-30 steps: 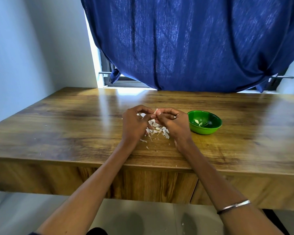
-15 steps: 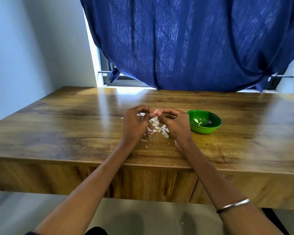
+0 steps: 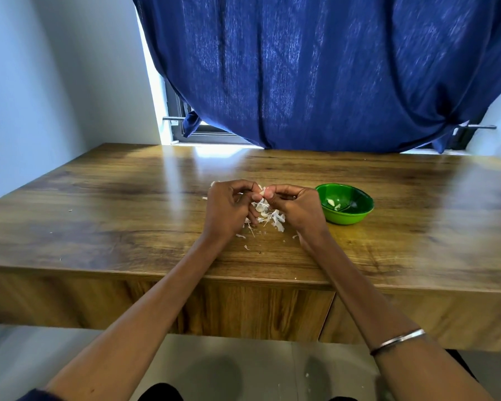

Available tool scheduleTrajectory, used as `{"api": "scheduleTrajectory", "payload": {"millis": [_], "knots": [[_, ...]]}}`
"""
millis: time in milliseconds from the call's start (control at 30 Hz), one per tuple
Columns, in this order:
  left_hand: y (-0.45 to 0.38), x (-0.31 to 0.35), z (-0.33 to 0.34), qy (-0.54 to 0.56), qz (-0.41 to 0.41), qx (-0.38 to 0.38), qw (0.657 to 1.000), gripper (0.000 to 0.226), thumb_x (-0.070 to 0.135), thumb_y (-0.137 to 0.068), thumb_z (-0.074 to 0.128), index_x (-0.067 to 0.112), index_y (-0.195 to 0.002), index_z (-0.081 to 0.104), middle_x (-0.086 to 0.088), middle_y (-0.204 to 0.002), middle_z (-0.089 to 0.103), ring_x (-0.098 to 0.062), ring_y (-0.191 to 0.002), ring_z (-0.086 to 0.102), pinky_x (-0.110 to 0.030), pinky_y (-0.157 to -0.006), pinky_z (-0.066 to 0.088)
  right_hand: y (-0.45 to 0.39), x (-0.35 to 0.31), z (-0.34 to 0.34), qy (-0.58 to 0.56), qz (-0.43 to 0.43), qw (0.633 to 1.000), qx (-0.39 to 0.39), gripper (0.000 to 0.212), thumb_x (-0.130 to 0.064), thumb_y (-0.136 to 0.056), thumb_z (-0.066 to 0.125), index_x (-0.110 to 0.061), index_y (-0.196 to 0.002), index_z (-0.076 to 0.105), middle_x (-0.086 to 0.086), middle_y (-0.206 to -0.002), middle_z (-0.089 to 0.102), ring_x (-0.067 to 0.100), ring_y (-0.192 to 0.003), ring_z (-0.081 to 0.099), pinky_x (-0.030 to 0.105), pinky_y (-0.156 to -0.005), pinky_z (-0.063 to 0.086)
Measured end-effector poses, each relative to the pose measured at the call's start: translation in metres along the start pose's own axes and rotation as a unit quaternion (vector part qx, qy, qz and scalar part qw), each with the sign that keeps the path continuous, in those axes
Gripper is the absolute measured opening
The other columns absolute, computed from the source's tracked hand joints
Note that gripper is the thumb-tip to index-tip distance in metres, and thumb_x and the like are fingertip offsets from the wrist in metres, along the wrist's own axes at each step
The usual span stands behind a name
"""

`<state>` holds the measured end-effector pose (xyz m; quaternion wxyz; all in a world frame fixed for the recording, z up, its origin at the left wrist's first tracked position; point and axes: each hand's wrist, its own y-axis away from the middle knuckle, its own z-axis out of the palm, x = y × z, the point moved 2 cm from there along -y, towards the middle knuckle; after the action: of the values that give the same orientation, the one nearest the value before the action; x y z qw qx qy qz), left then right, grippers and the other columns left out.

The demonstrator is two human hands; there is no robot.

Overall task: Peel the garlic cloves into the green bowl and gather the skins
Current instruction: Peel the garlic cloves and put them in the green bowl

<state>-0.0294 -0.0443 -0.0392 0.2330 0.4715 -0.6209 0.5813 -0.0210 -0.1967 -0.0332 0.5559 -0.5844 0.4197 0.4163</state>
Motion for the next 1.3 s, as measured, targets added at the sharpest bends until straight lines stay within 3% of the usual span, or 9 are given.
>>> {"api": "scheduleTrajectory", "payload": {"millis": [200,300,500,667,800,967,1133,1300], "knots": [[0.0,0.004,0.0,0.007,0.022,0.024,0.999,0.017,-0.008,-0.095,0.061,0.004,-0.089,0.072,0.005,-0.064,0.069,-0.02,-0.046,0.068,-0.029,-0.046,0.056,0.0,0.001,0.001,-0.043,0.02,0.999,-0.003,0.007,-0.007,-0.084,0.078,-0.012,-0.089,0.077,0.004,-0.085,0.077,0.006,-0.073,0.07,0.02,-0.069,0.056],[0.001,0.008,0.0,0.029,0.037,0.038,0.998,0.01,-0.002,-0.093,0.068,0.006,-0.089,0.07,0.004,-0.068,0.07,-0.022,-0.048,0.069,-0.036,-0.048,0.059,0.0,0.003,0.004,-0.076,0.023,0.997,0.003,0.01,-0.001,-0.087,0.074,-0.011,-0.089,0.075,0.005,-0.084,0.076,0.009,-0.074,0.069,0.025,-0.074,0.059],[0.001,0.01,-0.001,0.065,0.027,0.035,0.997,0.011,0.001,-0.091,0.074,0.006,-0.085,0.066,0.001,-0.075,0.067,-0.022,-0.047,0.065,-0.029,-0.041,0.051,-0.002,0.004,0.007,-0.039,-0.013,0.999,-0.013,0.015,-0.006,-0.09,0.073,-0.02,-0.094,0.075,0.004,-0.088,0.078,0.011,-0.075,0.071,0.028,-0.075,0.06],[-0.001,0.007,-0.001,0.068,0.03,0.003,0.997,0.013,0.004,-0.093,0.072,0.009,-0.089,0.061,0.003,-0.074,0.062,-0.019,-0.048,0.061,-0.027,-0.039,0.047,-0.001,0.002,0.006,0.013,-0.054,0.998,-0.007,0.011,-0.008,-0.087,0.077,-0.018,-0.091,0.076,0.005,-0.087,0.078,0.012,-0.071,0.071,0.031,-0.073,0.062],[0.0,0.006,0.0,0.072,0.022,-0.022,0.997,0.011,0.006,-0.095,0.07,0.006,-0.092,0.06,-0.001,-0.07,0.06,-0.013,-0.044,0.058,-0.024,-0.039,0.046,-0.001,0.002,0.007,0.025,-0.049,0.998,-0.023,0.008,-0.011,-0.087,0.078,-0.011,-0.095,0.076,0.004,-0.087,0.077,0.008,-0.07,0.068,0.026,-0.069,0.059],[0.0,0.007,0.001,0.093,0.009,-0.024,0.995,0.016,0.01,-0.09,0.077,0.003,-0.092,0.063,0.003,-0.063,0.06,-0.013,-0.043,0.057,-0.025,-0.039,0.047,0.0,0.002,0.008,-0.009,-0.031,0.999,-0.013,0.009,-0.01,-0.088,0.076,-0.016,-0.092,0.073,0.002,-0.083,0.075,0.004,-0.064,0.064,0.02,-0.063,0.055],[-0.001,0.007,-0.002,0.098,0.026,-0.016,0.995,0.012,0.005,-0.092,0.074,0.009,-0.088,0.063,-0.006,-0.074,0.057,-0.014,-0.048,0.058,-0.026,-0.041,0.049,0.0,0.003,0.01,0.056,-0.081,0.995,-0.023,0.011,-0.014,-0.09,0.075,-0.019,-0.098,0.079,-0.005,-0.09,0.078,0.0,-0.075,0.069,0.021,-0.072,0.054],[-0.001,0.005,0.0,0.075,0.043,-0.04,0.995,0.01,0.008,-0.097,0.068,0.008,-0.092,0.06,-0.014,-0.079,0.05,-0.013,-0.05,0.057,-0.028,-0.043,0.051,0.001,0.0,0.01,0.042,-0.067,0.996,-0.041,0.007,-0.013,-0.092,0.073,-0.012,-0.095,0.078,-0.001,-0.083,0.076,-0.004,-0.064,0.062,0.017,-0.067,0.05]]}}
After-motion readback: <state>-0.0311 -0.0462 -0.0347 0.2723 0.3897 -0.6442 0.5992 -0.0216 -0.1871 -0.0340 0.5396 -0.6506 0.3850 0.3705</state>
